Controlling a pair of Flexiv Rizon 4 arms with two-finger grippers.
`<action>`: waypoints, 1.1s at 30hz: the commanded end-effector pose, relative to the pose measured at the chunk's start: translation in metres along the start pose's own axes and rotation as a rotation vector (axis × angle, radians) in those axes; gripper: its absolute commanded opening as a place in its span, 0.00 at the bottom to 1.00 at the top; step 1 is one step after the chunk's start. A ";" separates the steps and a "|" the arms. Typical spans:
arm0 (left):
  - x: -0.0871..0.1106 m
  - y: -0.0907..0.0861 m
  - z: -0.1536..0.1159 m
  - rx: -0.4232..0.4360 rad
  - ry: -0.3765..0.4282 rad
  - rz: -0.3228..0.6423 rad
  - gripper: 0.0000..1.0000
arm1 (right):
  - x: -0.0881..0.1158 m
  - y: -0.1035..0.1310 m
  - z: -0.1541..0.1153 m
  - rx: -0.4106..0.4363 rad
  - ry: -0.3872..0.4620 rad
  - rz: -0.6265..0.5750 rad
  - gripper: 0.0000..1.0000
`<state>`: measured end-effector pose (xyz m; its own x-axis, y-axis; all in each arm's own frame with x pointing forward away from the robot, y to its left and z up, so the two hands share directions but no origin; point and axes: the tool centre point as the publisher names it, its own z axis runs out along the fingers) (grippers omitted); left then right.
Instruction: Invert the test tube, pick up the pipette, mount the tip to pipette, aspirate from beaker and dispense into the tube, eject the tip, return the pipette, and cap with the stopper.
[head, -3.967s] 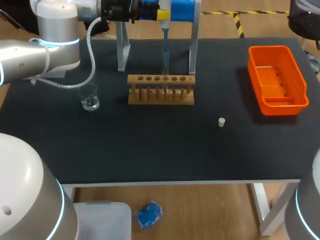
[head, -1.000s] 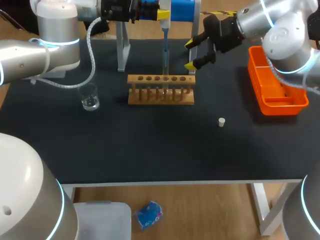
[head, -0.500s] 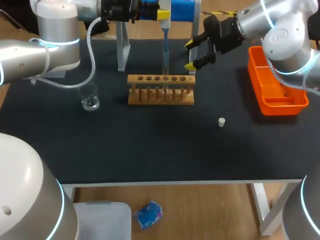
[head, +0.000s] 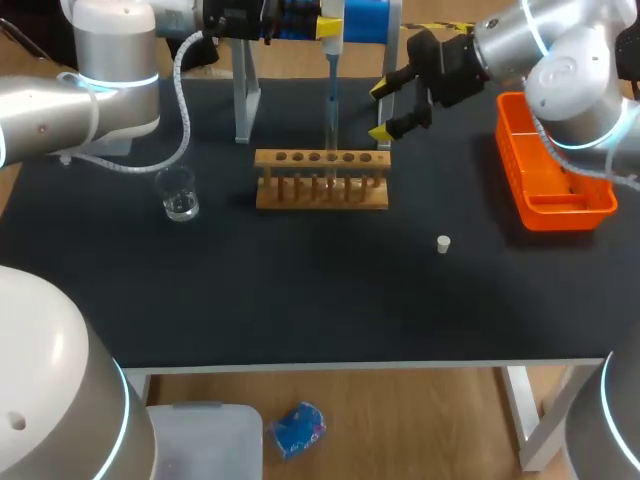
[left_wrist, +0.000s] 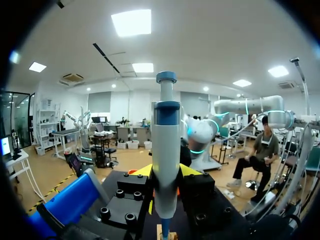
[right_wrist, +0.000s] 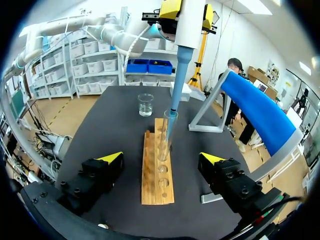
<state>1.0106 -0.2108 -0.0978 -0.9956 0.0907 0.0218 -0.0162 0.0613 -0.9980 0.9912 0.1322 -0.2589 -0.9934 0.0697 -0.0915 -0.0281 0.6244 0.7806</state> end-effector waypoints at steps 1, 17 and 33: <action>0.002 -0.003 -0.002 -0.005 -0.003 -0.001 0.00 | 0.000 0.000 0.000 0.001 0.000 0.000 1.00; 0.001 -0.021 -0.004 -0.016 0.001 0.005 0.00 | 0.000 0.000 0.000 0.001 0.000 0.000 1.00; 0.004 -0.042 -0.003 -0.035 0.004 0.022 0.00 | 0.000 0.000 0.000 0.001 0.000 0.000 1.00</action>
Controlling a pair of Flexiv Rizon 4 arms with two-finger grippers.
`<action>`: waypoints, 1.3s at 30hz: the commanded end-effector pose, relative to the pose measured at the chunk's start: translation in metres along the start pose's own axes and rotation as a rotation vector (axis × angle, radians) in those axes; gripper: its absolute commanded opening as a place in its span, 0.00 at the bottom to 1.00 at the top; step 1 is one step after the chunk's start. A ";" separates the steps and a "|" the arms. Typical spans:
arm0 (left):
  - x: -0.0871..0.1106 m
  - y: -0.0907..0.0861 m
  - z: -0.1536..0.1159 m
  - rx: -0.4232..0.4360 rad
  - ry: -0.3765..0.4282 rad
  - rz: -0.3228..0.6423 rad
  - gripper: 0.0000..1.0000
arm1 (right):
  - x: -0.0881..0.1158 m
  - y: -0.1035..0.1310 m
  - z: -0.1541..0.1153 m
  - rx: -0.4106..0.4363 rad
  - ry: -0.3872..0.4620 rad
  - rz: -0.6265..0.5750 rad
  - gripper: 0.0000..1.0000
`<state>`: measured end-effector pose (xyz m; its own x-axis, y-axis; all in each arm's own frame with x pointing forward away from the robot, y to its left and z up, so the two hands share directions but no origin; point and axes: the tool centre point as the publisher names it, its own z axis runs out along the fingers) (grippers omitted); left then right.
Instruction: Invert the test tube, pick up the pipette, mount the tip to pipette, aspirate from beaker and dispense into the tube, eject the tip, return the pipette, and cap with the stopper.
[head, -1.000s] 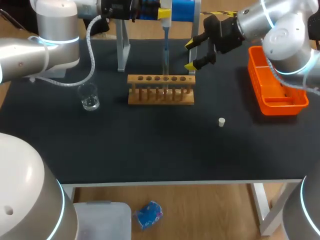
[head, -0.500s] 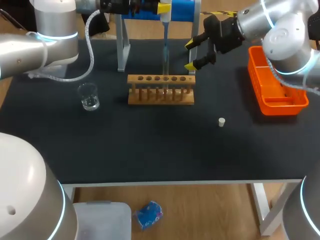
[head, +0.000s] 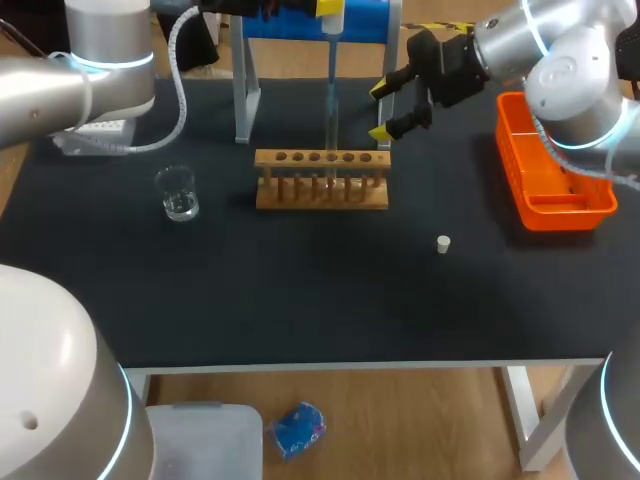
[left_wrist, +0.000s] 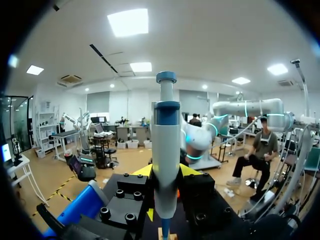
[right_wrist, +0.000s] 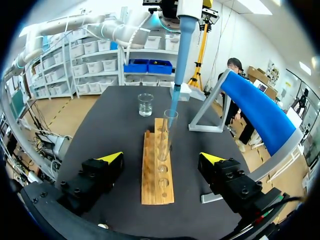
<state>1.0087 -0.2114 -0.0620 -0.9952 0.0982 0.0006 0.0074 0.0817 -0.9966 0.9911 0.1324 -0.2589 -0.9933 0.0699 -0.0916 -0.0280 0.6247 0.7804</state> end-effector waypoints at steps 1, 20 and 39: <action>0.001 -0.008 -0.002 -0.013 -0.002 0.001 0.00 | 0.000 0.000 0.000 0.001 0.000 0.000 1.00; 0.001 -0.059 -0.004 -0.030 0.009 0.018 0.00 | 0.000 0.000 0.000 0.001 0.000 0.000 1.00; 0.073 -0.099 0.017 -0.070 -0.038 0.069 0.00 | 0.000 0.000 0.000 0.001 0.000 0.000 1.00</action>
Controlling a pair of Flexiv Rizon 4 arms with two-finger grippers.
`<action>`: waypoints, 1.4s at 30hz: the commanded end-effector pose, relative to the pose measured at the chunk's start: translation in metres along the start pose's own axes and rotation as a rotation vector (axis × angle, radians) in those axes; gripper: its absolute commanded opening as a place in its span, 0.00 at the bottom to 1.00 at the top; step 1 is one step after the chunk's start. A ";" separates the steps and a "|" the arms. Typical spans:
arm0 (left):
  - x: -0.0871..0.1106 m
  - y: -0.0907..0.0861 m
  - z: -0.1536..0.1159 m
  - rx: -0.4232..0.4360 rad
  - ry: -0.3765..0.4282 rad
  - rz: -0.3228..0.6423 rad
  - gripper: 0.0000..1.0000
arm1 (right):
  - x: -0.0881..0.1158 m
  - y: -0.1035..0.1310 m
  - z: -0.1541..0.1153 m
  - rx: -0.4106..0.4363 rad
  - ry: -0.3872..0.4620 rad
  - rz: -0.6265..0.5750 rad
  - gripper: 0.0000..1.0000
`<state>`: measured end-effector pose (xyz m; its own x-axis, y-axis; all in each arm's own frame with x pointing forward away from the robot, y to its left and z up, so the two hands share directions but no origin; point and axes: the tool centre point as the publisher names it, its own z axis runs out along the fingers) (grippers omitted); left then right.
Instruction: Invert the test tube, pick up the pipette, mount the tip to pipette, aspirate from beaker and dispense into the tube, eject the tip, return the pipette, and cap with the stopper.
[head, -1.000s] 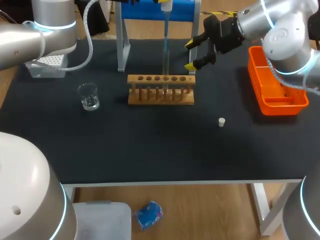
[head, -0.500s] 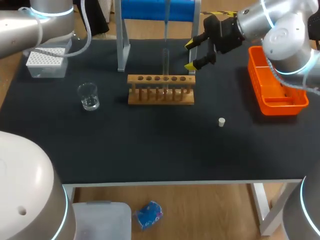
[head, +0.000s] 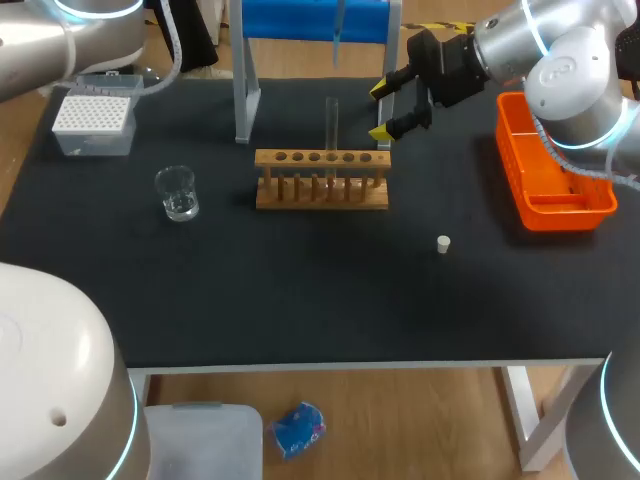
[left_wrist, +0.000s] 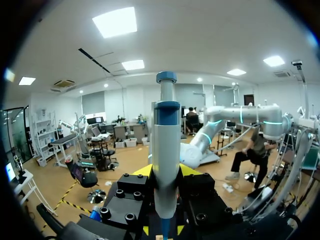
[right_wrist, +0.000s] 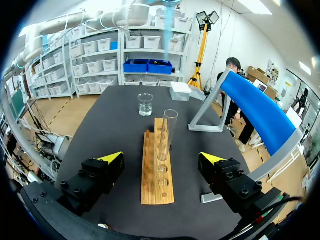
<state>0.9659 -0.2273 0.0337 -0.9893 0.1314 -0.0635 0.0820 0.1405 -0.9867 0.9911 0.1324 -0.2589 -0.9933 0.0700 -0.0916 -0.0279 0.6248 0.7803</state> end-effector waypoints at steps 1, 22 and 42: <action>0.037 -0.004 0.007 -0.005 -0.064 -0.002 0.00 | 0.000 0.000 0.000 0.001 0.000 0.000 1.00; 0.128 0.035 0.044 0.008 -0.107 -0.010 0.00 | 0.111 0.041 -0.078 -0.271 -0.023 -0.075 1.00; 0.147 0.065 0.047 0.013 -0.164 -0.027 0.00 | 0.161 0.037 -0.097 -0.435 0.062 -0.121 1.00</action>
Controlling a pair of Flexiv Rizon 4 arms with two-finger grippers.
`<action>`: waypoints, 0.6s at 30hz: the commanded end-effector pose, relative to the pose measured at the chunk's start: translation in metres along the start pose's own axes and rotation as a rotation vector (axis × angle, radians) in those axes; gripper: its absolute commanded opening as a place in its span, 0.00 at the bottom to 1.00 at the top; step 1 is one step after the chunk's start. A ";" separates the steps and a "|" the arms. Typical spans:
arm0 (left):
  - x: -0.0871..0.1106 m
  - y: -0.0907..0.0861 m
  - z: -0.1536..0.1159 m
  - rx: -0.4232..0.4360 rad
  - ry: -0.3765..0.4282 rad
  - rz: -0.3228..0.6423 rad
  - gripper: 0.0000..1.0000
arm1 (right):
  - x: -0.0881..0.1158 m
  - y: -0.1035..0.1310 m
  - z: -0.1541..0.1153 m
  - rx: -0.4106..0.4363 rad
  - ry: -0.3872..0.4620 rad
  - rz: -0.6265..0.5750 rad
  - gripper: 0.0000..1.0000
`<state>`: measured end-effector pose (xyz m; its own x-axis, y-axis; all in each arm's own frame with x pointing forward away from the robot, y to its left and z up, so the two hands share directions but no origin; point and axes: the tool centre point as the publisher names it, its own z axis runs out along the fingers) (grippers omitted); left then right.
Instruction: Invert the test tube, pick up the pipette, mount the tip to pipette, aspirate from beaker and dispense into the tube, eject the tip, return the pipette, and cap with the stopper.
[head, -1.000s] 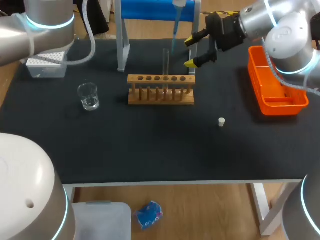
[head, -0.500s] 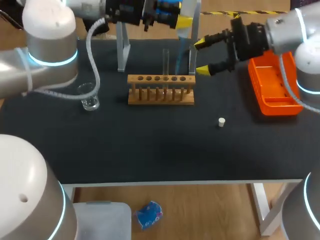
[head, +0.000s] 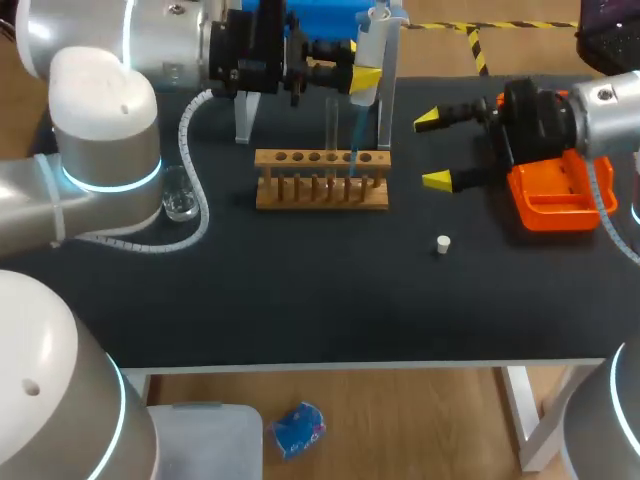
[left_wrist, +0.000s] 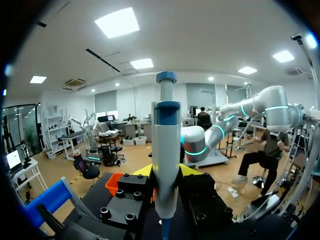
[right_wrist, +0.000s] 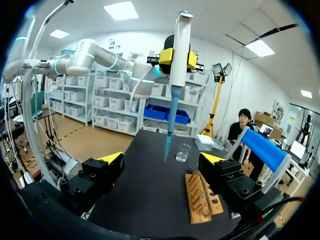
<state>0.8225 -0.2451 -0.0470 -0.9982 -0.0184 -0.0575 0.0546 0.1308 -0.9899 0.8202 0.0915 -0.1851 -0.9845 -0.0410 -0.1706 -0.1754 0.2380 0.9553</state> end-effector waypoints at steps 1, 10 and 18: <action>0.003 0.000 0.000 0.002 -0.016 0.000 0.00 | 0.001 0.001 0.000 0.002 -0.003 0.000 1.00; 0.007 0.022 0.000 0.038 -0.039 -0.024 0.00 | -0.001 -0.005 0.002 -0.067 0.002 0.048 1.00; 0.012 0.052 0.001 0.076 -0.097 -0.037 0.00 | -0.002 -0.007 0.009 -0.210 0.013 0.126 1.00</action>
<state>0.8200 -0.2387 -0.0905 -0.9964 -0.0811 -0.0230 0.0154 0.0930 -0.9955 0.8177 0.0943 -0.1866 -0.9984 -0.0294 -0.0477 -0.0498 0.0746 0.9960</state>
